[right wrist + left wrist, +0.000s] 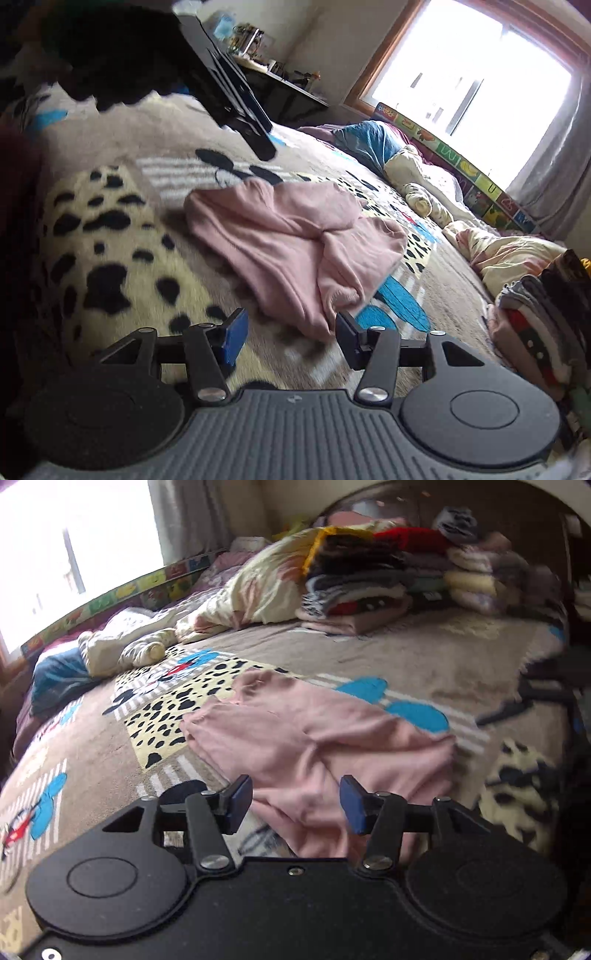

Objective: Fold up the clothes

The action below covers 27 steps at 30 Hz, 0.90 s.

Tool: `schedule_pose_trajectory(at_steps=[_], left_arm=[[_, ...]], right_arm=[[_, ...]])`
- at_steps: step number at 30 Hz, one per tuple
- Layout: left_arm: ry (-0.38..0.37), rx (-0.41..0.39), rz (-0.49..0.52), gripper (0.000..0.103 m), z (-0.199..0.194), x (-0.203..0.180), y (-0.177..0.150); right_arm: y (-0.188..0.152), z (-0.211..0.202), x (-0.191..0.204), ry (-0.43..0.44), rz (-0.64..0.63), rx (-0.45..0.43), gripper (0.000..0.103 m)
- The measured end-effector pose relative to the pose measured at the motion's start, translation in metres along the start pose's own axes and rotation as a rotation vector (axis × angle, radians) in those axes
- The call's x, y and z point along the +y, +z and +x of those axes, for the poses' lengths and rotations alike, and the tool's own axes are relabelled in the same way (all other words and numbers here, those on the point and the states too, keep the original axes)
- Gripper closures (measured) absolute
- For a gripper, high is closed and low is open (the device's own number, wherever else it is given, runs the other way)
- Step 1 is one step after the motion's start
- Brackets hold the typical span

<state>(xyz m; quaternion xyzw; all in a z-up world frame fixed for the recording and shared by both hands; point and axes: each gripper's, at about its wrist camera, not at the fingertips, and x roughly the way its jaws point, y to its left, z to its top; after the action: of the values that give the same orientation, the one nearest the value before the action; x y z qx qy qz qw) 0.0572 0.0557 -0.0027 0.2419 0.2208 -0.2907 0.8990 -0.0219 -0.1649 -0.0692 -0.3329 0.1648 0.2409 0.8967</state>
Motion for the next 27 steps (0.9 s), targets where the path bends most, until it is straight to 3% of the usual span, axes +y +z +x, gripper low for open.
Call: schedule_pose_trajectory(at_steps=[2,8,11,14,17,19,21,22,23,25,27], left_arm=[[0.01,0.017,0.14,0.049,-0.005,-0.025,-0.016],[0.16,0.105,0.728,0.049,0.009,-0.074,-0.066],[0.177,0.091,0.893,0.043,0.019,-0.073,-0.069],[0.131,0.089,1.039,0.039,0.028,-0.067,-0.059],[0.038,0.096,1.16,0.036,0.036,-0.065,-0.051],[-0.021,0.134,1.14,0.037,0.044,-0.059,-0.043],[-0.092,0.237,0.867,0.043,0.054,-0.041,-0.014],[-0.146,0.301,0.63,0.043,0.06,-0.022,0.0],[-0.189,0.311,0.528,0.043,0.061,-0.01,0.004],[-0.229,0.253,0.489,0.043,0.054,0.001,-0.003],[-0.243,0.263,0.426,0.043,0.044,0.011,-0.001]], right_arm=[[-0.006,0.002,0.004,-0.03,-0.057,0.012,0.051],[-0.006,0.02,0.013,-0.086,-0.219,0.015,0.047],[-0.002,0.028,0.013,-0.078,-0.244,0.006,0.047],[0.004,0.033,0.015,-0.07,-0.275,0.0,0.047],[0.006,0.036,0.016,-0.059,-0.279,-0.001,0.047],[0.006,0.037,0.015,-0.056,-0.265,-0.006,0.047],[0.004,0.038,0.013,-0.053,-0.248,-0.009,0.047],[0.004,0.037,0.012,-0.051,-0.238,-0.009,0.047],[0.004,0.037,0.01,-0.046,-0.227,-0.005,0.047],[0.01,0.033,0.002,-0.013,-0.181,0.008,0.049],[0.021,0.025,-0.017,0.039,-0.056,-0.022,0.057]])
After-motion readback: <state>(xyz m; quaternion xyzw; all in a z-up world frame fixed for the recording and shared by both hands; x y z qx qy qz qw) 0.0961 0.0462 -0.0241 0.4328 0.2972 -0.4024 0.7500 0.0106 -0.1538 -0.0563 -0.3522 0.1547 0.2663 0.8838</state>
